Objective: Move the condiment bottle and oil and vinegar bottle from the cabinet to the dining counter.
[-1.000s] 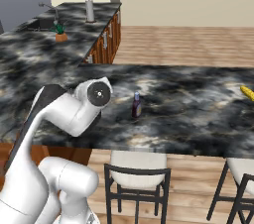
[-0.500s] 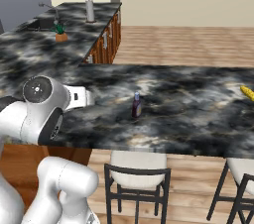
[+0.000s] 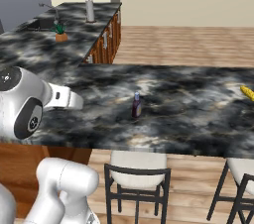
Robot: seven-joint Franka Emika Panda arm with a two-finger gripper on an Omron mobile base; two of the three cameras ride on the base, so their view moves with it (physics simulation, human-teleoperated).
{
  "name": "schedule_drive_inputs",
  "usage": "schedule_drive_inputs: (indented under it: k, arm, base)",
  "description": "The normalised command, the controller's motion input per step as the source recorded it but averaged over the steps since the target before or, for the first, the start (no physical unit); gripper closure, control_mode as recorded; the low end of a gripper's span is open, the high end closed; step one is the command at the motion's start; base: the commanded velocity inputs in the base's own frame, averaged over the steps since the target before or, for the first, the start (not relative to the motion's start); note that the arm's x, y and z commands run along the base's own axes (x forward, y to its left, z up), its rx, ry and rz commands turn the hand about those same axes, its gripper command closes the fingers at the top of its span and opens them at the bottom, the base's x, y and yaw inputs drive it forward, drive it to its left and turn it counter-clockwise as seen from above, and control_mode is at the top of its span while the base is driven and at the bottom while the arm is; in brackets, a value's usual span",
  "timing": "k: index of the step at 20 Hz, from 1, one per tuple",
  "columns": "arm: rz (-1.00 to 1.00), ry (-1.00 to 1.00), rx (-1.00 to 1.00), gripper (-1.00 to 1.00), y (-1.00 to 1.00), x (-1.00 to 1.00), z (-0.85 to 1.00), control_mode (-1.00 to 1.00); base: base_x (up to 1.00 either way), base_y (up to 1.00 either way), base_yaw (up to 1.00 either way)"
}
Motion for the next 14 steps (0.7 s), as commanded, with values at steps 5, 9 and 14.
schedule_drive_inputs:
  k: [5,9,14]
  arm:
    - [0.0,0.0,0.0,-1.0,0.07,-0.15,-0.09,1.0]
    - [0.0,0.0,0.0,-1.0,0.0,0.0,0.0,1.0]
    - [0.0,0.0,0.0,-1.0,0.0,0.0,0.0,1.0]
  base:
    - [-0.11,0.1,0.0]
    - [-0.51,0.79,0.02]
    - [-0.13,1.0,0.02]
